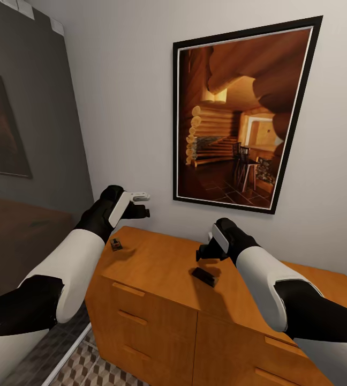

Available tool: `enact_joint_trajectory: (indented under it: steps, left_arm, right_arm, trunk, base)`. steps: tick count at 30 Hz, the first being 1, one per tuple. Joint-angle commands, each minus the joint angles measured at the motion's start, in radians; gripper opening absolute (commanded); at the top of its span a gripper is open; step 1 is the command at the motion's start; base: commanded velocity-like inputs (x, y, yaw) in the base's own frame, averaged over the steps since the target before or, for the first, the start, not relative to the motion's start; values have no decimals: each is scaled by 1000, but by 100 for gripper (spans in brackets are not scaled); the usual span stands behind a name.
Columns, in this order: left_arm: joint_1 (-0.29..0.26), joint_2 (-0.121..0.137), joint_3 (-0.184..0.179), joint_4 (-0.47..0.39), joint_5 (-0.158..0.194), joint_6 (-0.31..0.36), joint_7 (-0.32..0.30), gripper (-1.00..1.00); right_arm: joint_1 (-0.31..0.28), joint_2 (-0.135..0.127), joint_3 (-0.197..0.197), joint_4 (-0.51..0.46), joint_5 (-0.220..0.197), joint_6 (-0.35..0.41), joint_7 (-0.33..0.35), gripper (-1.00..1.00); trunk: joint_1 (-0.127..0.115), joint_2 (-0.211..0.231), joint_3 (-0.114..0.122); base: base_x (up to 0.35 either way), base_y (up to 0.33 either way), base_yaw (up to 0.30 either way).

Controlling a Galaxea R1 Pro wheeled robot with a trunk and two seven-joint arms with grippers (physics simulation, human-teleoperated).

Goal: Take the four mousetraps from the cabinet in the bathroom and place them on the bathroom floor. Make sure all four end up on the same floor surface, and ensure that at least two of them are either under or directly next to the same bathroom sink.

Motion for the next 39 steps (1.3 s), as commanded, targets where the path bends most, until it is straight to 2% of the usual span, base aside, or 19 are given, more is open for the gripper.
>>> enact_joint_trajectory:
  steps: [1,9,13,19,20,22,23,25,30,33,34,39]
  left_arm:
    - [-1,0,-3,-1,11,3,10,100]
    - [-1,0,-2,-1,11,3,9,100]
    - [-1,0,-2,-1,11,3,9,100]
    - [-1,0,-2,-1,11,3,10,100]
    - [-1,1,-2,-1,11,4,10,100]
    - [-1,1,-2,-1,11,3,10,100]
    - [-1,1,-2,-1,11,3,10,100]
    - [-1,2,-2,-1,11,3,10,100]
    - [-1,2,-2,0,11,3,10,100]
    - [-1,2,-2,0,12,3,10,100]
    - [-1,2,-2,0,12,3,9,100]
    - [-1,2,-2,0,12,3,9,100]
  right_arm:
    - [-1,0,1,-1,-10,3,-10,100]
    - [-1,29,3,55,-3,3,-9,100]
    - [-1,30,8,68,0,3,-6,100]
    - [-1,30,49,76,1,3,4,100]
    - [-1,30,82,75,2,3,13,100]
    - [-1,30,121,73,2,3,29,100]
    - [-1,30,121,73,2,3,29,100]
    - [-1,30,164,71,2,3,54,100]
    - [-1,30,265,68,4,3,146,100]
    - [-1,30,313,66,5,3,195,100]
    - [-1,28,350,63,6,3,233,100]
    - [-1,26,366,63,6,3,249,100]
  trunk:
    - [0,-1,-1]
    - [0,-1,-1]
    - [0,-1,-1]
    - [0,-1,-1]
    - [0,-1,-1]
    - [0,-1,-1]
    - [0,-1,-1]
    - [0,-1,-1]
    - [0,-1,-1]
    - [0,-1,-1]
    - [0,-1,-1]
    - [0,-1,-1]
  base:
    - [0,0,0]
    - [0,0,0]
    - [0,0,0]
    - [0,0,0]
    - [0,0,0]
    - [0,0,0]
    - [0,0,0]
    - [0,0,0]
    - [0,0,0]
    - [0,0,0]
    - [0,0,0]
    - [0,0,0]
